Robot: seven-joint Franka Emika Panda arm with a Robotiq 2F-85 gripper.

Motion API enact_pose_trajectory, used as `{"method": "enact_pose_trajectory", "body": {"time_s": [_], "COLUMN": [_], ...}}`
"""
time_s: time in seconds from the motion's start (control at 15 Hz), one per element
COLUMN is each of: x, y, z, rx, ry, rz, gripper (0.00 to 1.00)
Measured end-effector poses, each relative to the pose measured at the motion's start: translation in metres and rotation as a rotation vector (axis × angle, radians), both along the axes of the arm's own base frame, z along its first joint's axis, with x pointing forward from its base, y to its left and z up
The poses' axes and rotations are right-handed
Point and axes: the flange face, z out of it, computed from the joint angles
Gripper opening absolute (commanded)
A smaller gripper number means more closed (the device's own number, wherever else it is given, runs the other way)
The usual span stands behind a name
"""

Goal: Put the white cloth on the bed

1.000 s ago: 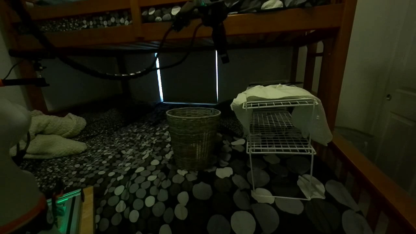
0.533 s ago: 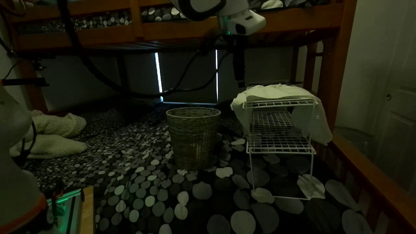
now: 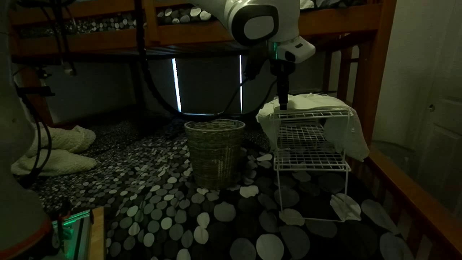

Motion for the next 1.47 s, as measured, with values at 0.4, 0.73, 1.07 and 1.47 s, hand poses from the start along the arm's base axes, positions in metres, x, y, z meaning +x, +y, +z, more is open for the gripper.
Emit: {"method": "enact_pose_trajectory", "body": {"time_s": [0.4, 0.73, 1.07, 1.47], "x": [0.029, 0.039, 0.034, -0.028], "y": [0.003, 0.007, 0.02, 0.061], "z": [-0.012, -0.02, 0.018, 0.179], "rx": [0.029, 0.033, 0.022, -0.082], "ry": [-0.008, -0.001, -0.064, -0.338], "rz": [-0.004, -0.001, 0.036, 0.268], "gripper": [0.16, 0.0, 0.0, 0.0]}}
